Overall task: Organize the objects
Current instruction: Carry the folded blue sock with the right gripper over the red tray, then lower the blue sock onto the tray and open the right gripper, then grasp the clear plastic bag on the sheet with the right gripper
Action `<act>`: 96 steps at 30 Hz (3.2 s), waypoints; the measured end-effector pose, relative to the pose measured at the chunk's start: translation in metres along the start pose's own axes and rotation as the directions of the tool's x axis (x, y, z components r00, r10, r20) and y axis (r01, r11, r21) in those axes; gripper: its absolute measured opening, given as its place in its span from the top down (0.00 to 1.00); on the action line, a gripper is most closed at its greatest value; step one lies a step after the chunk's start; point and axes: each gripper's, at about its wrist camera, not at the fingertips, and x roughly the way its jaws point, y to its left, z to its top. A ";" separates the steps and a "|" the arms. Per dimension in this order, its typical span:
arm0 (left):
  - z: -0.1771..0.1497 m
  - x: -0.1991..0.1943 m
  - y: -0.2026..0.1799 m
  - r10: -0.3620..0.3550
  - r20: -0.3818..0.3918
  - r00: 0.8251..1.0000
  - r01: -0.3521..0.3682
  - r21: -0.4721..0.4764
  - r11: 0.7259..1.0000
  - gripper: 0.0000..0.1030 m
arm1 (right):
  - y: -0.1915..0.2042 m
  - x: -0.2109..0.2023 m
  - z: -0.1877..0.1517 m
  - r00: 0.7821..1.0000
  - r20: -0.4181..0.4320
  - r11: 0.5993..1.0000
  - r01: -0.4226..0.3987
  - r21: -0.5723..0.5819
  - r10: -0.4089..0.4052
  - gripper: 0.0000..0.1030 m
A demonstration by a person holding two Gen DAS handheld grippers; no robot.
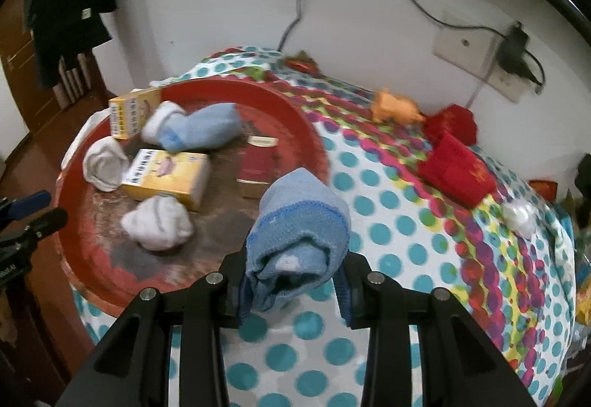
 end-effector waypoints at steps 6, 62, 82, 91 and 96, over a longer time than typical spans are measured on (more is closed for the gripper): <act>0.000 -0.001 -0.001 -0.004 -0.001 1.000 0.004 0.000 1.000 0.46 | 0.027 0.011 0.007 0.999 -0.022 0.999 -0.029 -0.033 0.028 0.67; -0.009 -0.001 -0.026 0.051 0.017 0.999 -0.052 0.093 0.994 0.46 | -0.024 0.011 -0.009 0.999 0.009 0.995 0.047 0.086 -0.048 0.39; -0.014 -0.005 -0.061 0.050 0.045 0.998 -0.059 0.204 0.977 0.46 | -0.251 0.041 -0.072 0.958 -0.090 0.868 0.284 0.406 -0.272 0.28; 0.001 0.005 -0.090 0.068 0.009 0.998 -0.068 0.274 0.959 0.46 | -0.287 0.079 -0.032 0.945 -0.103 0.867 0.325 0.377 -0.309 0.23; 0.012 0.007 -0.121 0.040 0.020 0.999 -0.045 0.337 0.940 0.46 | -0.297 0.095 -0.022 0.952 -0.105 0.875 0.306 0.376 -0.288 0.20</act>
